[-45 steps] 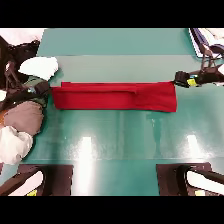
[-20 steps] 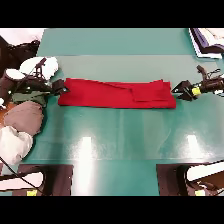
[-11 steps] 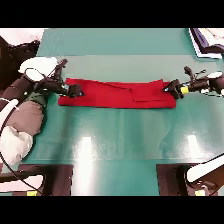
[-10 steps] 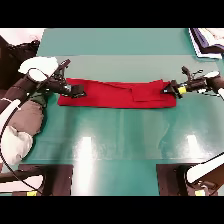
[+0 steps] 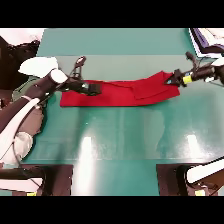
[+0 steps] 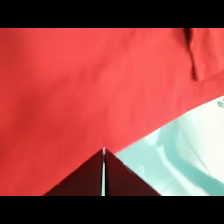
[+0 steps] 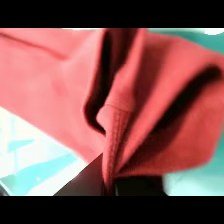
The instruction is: Fold the shirts.
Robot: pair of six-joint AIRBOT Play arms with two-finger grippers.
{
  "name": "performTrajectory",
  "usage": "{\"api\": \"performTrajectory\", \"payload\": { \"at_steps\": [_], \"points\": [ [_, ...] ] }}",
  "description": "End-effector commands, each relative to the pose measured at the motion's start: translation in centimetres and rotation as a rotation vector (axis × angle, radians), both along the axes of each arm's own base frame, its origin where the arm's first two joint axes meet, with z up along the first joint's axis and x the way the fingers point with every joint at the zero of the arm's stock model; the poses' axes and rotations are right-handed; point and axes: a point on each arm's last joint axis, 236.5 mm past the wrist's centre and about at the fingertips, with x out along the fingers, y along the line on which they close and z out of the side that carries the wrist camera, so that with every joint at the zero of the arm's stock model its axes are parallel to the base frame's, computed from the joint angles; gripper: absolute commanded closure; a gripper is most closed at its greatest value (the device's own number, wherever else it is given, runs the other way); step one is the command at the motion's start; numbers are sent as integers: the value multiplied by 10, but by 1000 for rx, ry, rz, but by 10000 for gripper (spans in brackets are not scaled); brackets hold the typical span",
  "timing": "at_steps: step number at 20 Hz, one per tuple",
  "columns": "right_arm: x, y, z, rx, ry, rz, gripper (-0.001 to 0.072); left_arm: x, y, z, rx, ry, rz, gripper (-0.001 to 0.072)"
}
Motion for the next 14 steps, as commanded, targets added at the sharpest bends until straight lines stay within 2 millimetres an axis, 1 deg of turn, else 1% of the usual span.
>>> {"api": "performTrajectory", "payload": {
  "at_steps": [1, 3, 4, 6, 7, 8, 10, 12, 14],
  "points": [
    [-2, 17, 75, -20, -113, 40, 701, 21, -59, -5, -29, -14, -47, 684],
    [-1, 37, 115, -31, -202, 68, 702, 28, -89, -16, -43, 12, -79, 684],
    [-2, 48, 131, -35, -236, 91, 701, 29, -102, -24, -47, 31, -94, 684],
    [-5, 76, 153, -34, -286, 138, 701, 30, -125, -39, -54, 63, -122, 683],
    [-8, 90, 161, -32, -306, 167, 701, 30, -132, -46, -52, 70, -138, 683],
    [-11, 104, 166, -27, -320, 191, 701, 30, -137, -53, -50, 79, -149, 683],
    [-17, 132, 174, -17, -346, 238, 701, 36, -137, -61, -46, 85, -126, 683],
    [-21, 155, 174, -13, -361, 270, 702, 45, -131, -61, -49, 72, -100, 683],
    [-23, 171, 172, -3, -367, 291, 701, 47, -123, -62, -42, 82, -96, 683]
  ]
}}
